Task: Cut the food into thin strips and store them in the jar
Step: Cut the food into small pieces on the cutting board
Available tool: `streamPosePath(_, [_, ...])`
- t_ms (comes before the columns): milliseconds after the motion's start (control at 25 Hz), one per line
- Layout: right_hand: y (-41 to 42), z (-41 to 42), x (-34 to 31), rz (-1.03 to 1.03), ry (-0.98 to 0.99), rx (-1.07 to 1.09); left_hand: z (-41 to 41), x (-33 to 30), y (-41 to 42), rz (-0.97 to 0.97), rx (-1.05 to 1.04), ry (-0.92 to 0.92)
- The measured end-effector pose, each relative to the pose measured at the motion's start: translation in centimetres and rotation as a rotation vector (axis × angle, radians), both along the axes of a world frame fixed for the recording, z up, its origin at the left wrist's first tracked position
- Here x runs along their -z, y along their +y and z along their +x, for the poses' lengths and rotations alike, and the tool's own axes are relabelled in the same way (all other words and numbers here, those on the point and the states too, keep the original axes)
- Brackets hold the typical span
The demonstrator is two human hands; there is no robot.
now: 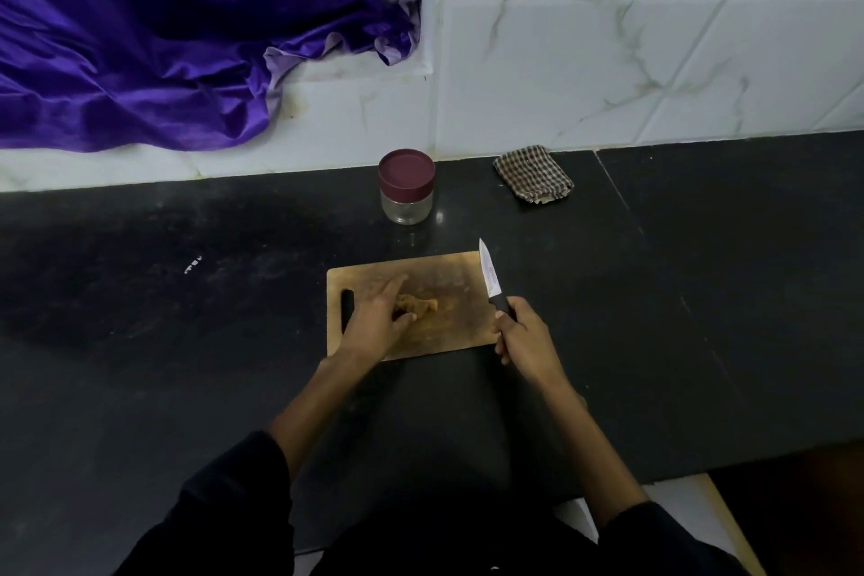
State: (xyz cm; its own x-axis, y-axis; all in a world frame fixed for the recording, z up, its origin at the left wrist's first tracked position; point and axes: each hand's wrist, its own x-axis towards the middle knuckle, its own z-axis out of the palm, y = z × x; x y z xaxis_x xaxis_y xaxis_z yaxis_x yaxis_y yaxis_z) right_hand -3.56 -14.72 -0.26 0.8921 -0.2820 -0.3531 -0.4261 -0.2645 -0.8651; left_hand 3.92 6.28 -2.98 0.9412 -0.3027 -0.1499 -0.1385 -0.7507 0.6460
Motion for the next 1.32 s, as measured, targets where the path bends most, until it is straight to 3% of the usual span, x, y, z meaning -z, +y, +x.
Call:
streamPosePath(480, [1.1, 0.5, 0.7, -0.042, 0.153, -0.098, 0.7, 1.5, -0.6, 0.093, 0.091, -0.14])
streamPosePath(1160, [2.9, -1.3, 1.2, -0.185, 0.106, -0.179, 0.4, 0.5, -2.3, 0.24, 0.14, -0.154])
streamPosePath(1320, [3.8, -0.9, 1.3, -0.287, 0.092, -0.219, 0.4, 0.4, -3.1, 0.172, 0.092, -0.191])
